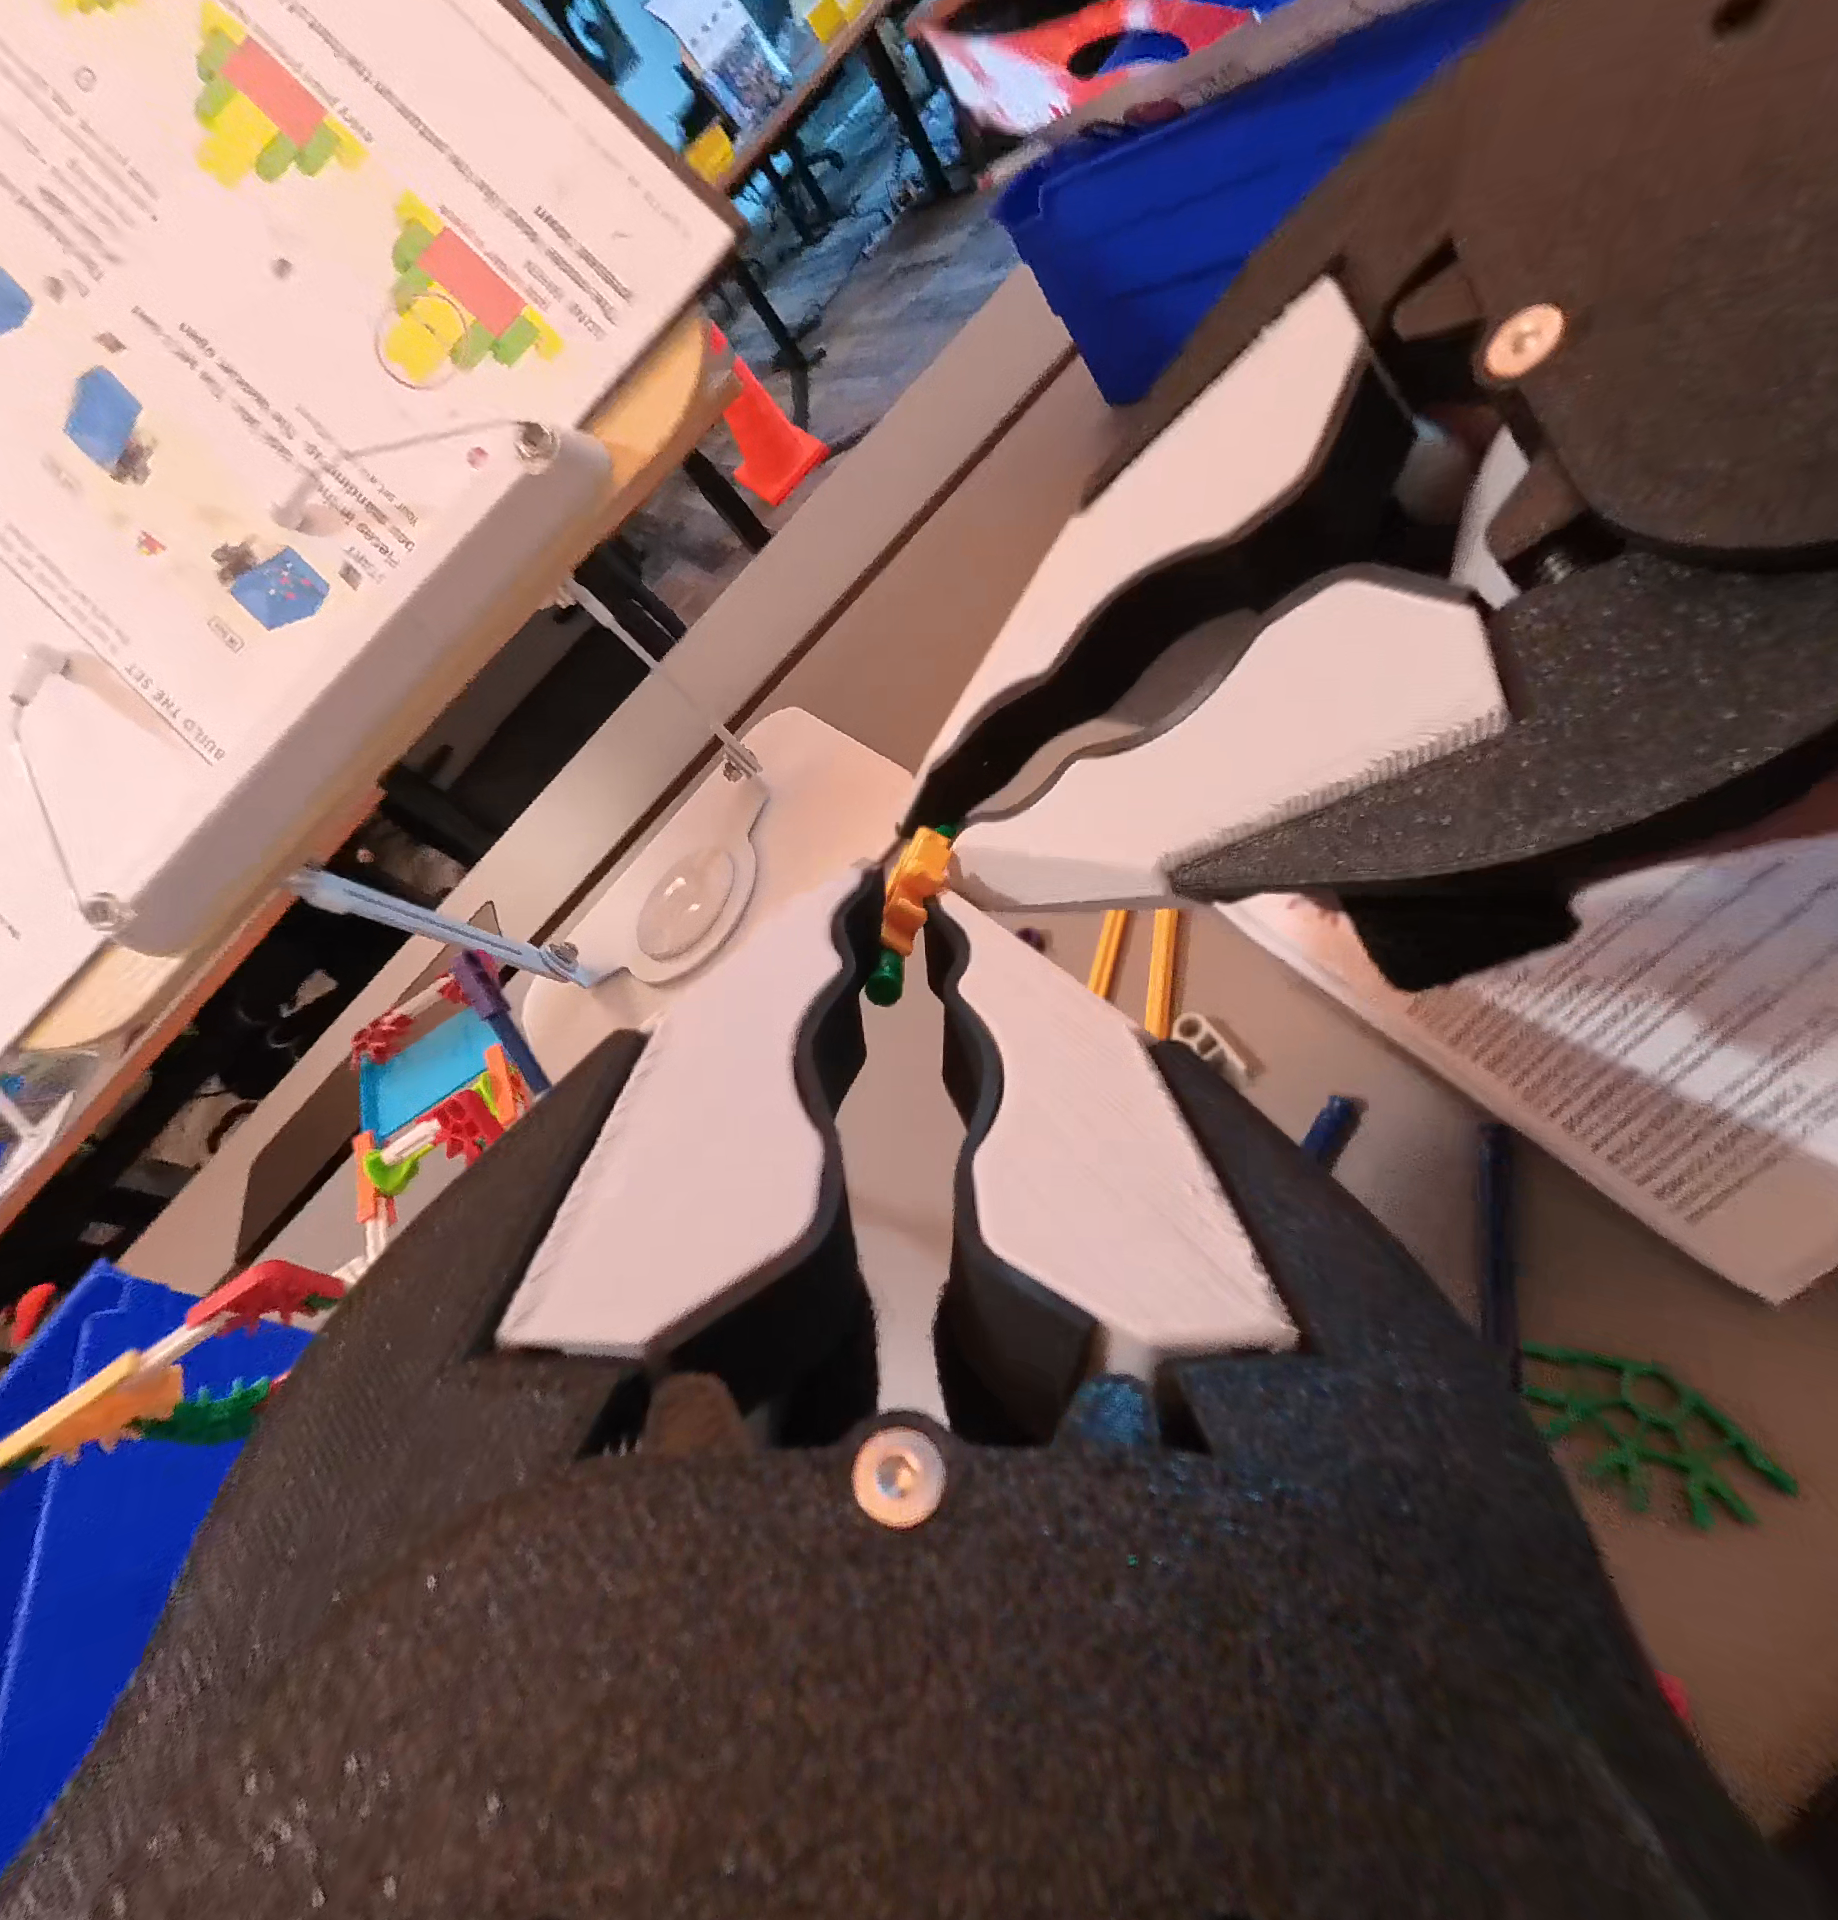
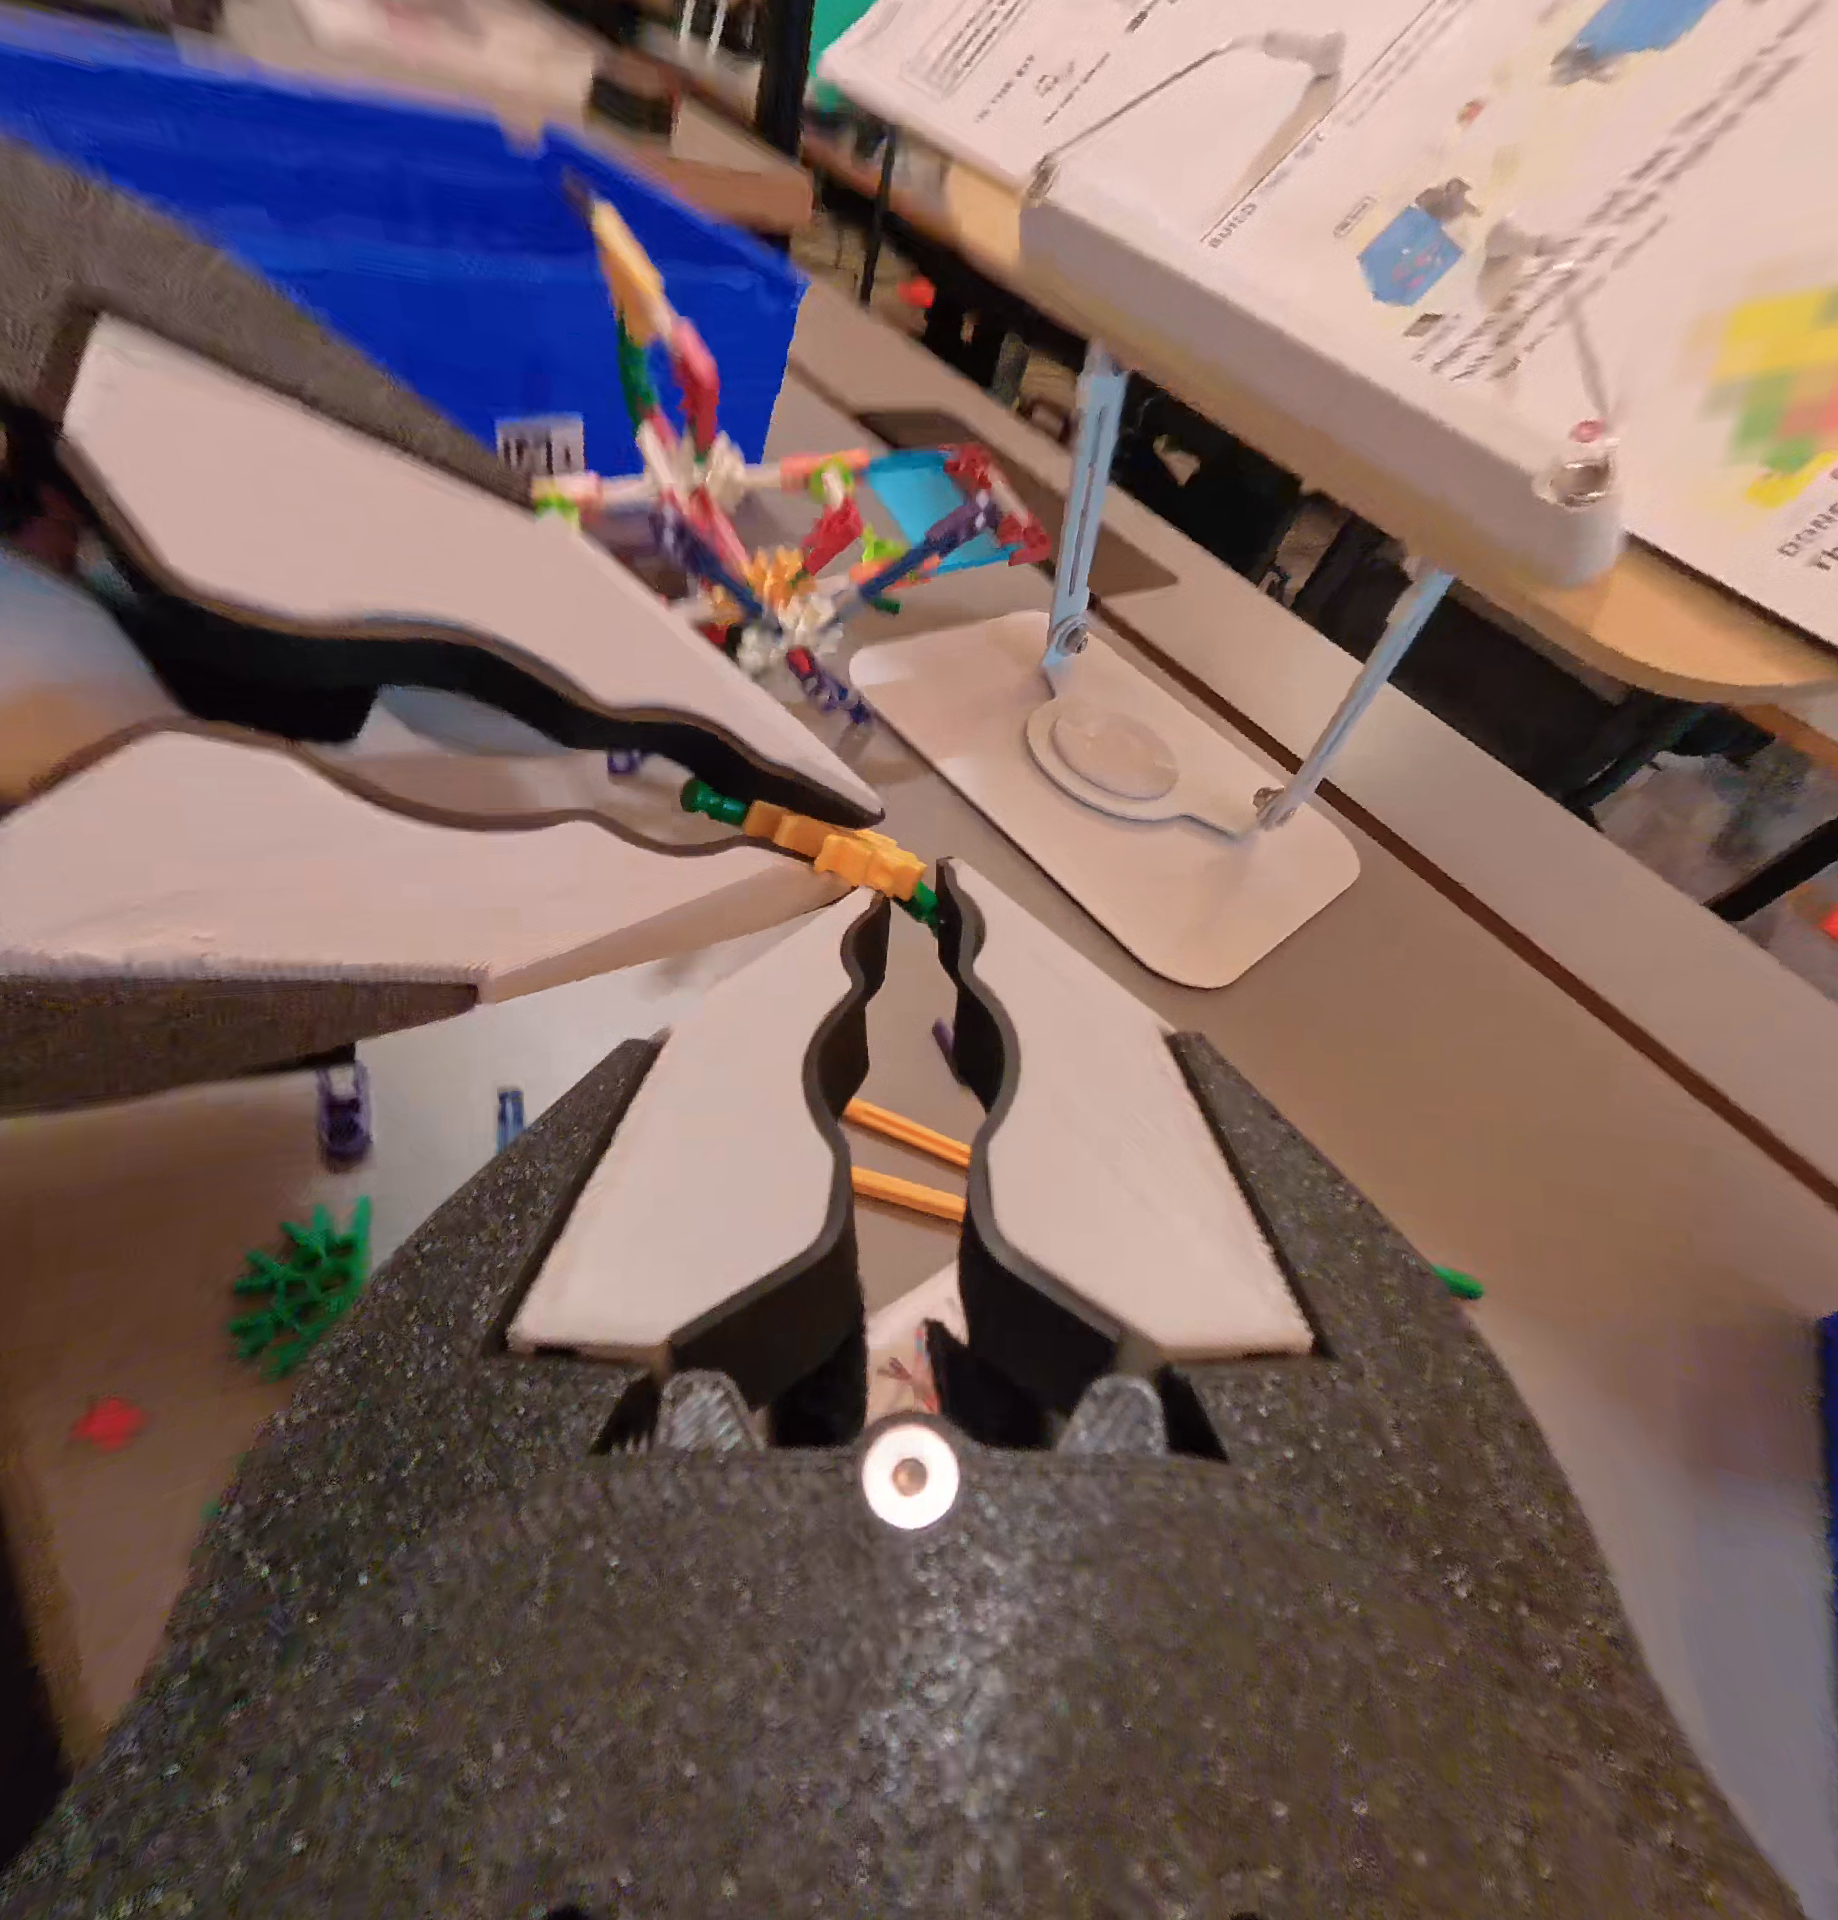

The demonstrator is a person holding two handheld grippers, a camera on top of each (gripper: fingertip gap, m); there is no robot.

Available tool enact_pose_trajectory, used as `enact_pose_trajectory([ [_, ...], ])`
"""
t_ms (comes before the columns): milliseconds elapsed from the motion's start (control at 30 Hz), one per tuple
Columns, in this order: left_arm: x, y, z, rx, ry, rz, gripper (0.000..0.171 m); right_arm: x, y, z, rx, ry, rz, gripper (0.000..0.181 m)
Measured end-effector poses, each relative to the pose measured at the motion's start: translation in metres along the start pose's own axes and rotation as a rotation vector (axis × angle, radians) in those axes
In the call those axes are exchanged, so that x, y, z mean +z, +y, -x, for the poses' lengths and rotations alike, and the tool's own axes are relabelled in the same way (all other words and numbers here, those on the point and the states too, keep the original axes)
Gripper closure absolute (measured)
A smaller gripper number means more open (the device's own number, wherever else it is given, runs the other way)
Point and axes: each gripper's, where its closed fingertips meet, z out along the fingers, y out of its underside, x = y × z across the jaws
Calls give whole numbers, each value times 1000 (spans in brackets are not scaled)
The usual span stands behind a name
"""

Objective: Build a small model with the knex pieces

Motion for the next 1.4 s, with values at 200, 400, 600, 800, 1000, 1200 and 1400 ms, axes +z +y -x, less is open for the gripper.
enact_pose_trajectory([
  [200,-1,10,-8,166,64,29,168,1,9,3,-440,33,79,170],
  [400,-5,6,-13,227,77,-4,168,-4,16,-4,-594,66,126,169],
  [600,-8,5,-15,259,102,-27,168,-7,12,-2,-667,81,79,173],
  [800,-6,11,-24,329,129,-16,167,-4,21,5,-763,52,117,171],
  [1000,-6,5,-23,299,85,-32,168,-1,19,6,-627,55,98,178],
  [1200,-5,-2,-14,243,-10,-47,168,0,10,2,-301,5,53,176],
  [1400,-5,-6,-13,301,-70,-56,169,0,8,2,-65,-66,37,175],
])
